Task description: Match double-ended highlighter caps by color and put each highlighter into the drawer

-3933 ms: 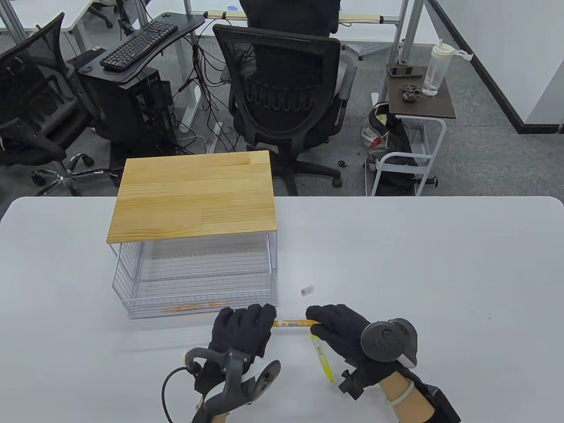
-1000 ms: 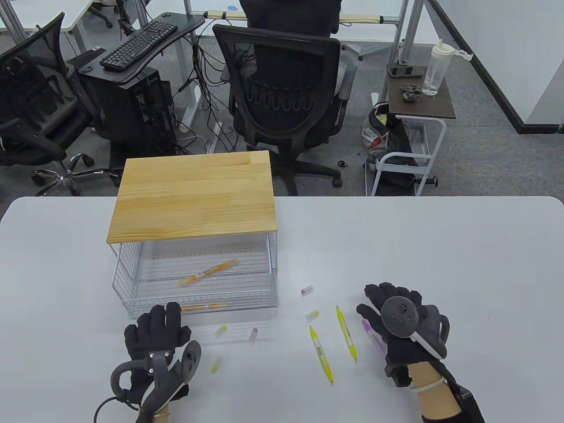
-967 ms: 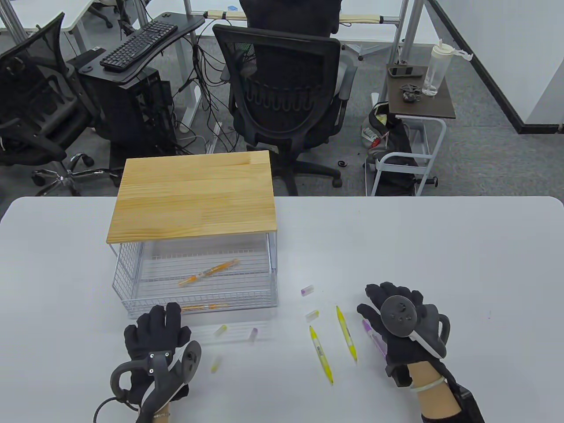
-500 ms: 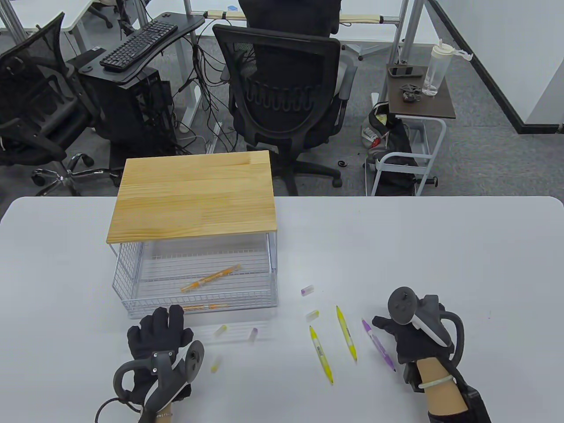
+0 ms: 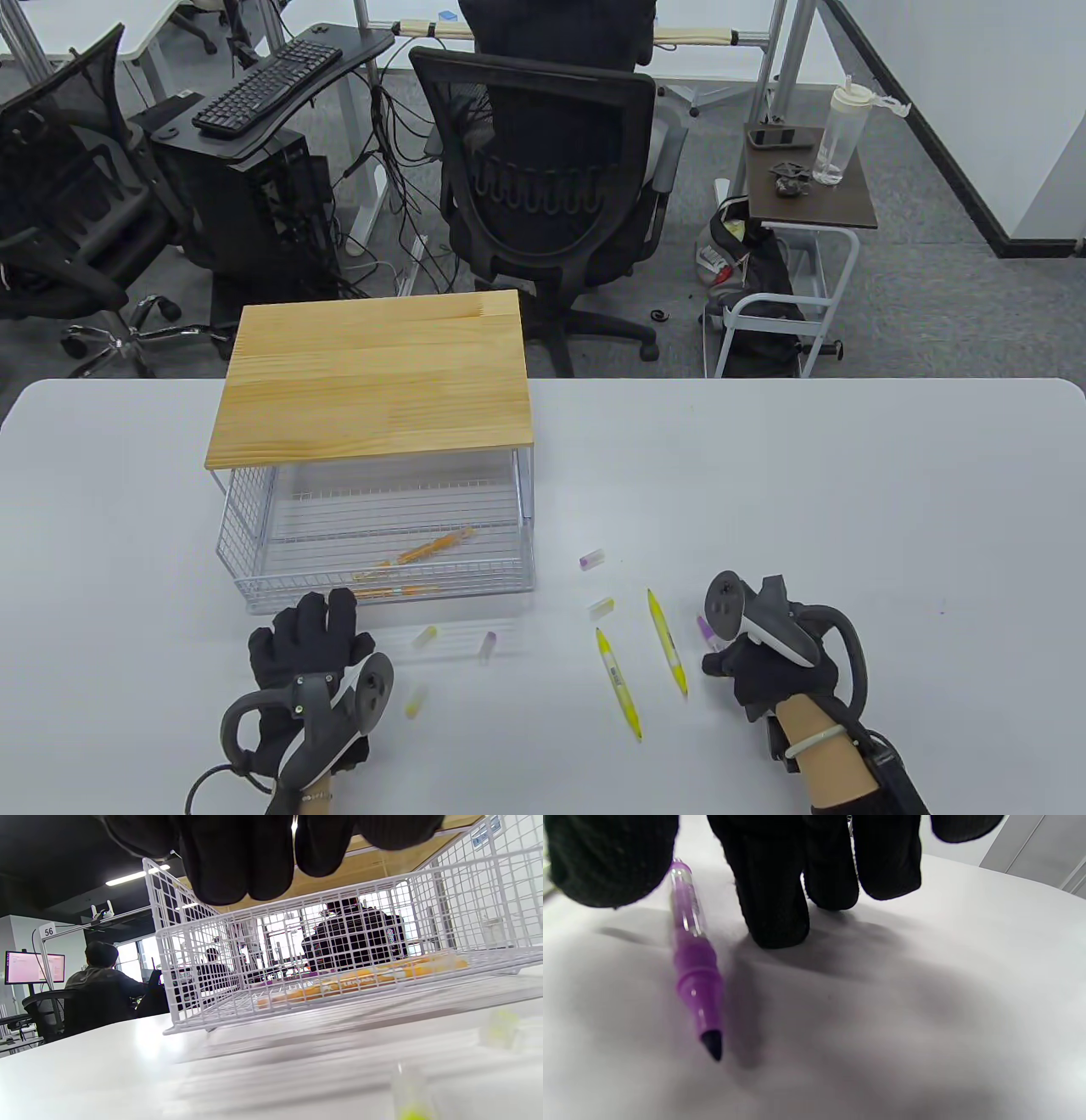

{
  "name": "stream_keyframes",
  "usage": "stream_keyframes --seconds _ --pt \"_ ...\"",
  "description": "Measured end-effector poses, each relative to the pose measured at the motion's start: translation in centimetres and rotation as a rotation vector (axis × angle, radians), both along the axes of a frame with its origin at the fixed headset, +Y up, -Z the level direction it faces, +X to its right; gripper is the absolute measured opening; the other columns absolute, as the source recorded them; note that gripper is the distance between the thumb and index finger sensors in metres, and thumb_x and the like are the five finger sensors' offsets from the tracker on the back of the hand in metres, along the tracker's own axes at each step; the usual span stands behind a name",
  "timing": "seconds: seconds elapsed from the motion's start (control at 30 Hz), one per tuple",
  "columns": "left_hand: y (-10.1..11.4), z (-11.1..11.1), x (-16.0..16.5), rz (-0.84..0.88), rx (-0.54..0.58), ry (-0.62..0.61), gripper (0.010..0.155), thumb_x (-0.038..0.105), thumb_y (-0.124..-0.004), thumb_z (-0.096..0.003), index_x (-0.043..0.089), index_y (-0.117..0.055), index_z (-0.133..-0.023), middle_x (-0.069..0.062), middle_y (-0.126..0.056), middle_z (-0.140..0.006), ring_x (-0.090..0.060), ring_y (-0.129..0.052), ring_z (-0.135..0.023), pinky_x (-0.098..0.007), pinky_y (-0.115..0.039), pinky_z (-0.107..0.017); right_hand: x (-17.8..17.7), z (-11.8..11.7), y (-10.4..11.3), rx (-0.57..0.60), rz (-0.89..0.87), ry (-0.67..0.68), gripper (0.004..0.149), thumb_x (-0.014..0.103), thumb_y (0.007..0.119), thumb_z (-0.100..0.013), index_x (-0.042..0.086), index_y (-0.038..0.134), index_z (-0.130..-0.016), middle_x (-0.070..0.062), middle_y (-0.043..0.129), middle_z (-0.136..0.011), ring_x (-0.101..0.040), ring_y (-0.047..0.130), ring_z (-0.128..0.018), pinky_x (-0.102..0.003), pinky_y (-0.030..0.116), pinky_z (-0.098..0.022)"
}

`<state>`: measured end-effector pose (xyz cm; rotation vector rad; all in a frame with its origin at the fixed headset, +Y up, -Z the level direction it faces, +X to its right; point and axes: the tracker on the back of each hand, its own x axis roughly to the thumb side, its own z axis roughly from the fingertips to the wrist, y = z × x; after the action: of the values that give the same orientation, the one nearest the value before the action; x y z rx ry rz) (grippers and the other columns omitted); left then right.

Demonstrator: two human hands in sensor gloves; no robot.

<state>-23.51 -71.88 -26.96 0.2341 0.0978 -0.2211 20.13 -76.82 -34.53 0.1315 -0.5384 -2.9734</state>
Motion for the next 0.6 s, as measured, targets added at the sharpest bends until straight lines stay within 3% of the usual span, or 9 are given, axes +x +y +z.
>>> stream_keyframes --seconds 0.3,0.6 --pt "0.0 0.1 -0.6 0.017 0.004 0.008 0.059 0.047 -0.063 -0.0518 0.023 -0.067 -0.106 -0.013 -0.078 -0.108 -0.039 -0.085 -0.092 -0.065 -0.060 -0.069 -0.9 1.1 -0.3 -0.009 0.099 0.001 0.069 0.055 0.086 -0.037 0.002 0.092 -0.079 -0.023 0.076 -0.112 -0.057 0.072 -0.096 -0.075 0.050 -0.066" --pt "0.7 0.6 -2.0 0.080 0.032 0.044 0.059 0.047 -0.063 -0.0518 0.024 -0.067 -0.106 -0.013 -0.078 -0.108 -0.039 -0.085 -0.092 -0.065 -0.060 -0.069 -1.1 1.1 -0.6 -0.005 0.122 -0.008 0.064 0.053 0.083 -0.035 0.001 0.093 -0.071 -0.023 0.075 -0.111 -0.056 0.072 -0.096 -0.074 0.051 -0.066"
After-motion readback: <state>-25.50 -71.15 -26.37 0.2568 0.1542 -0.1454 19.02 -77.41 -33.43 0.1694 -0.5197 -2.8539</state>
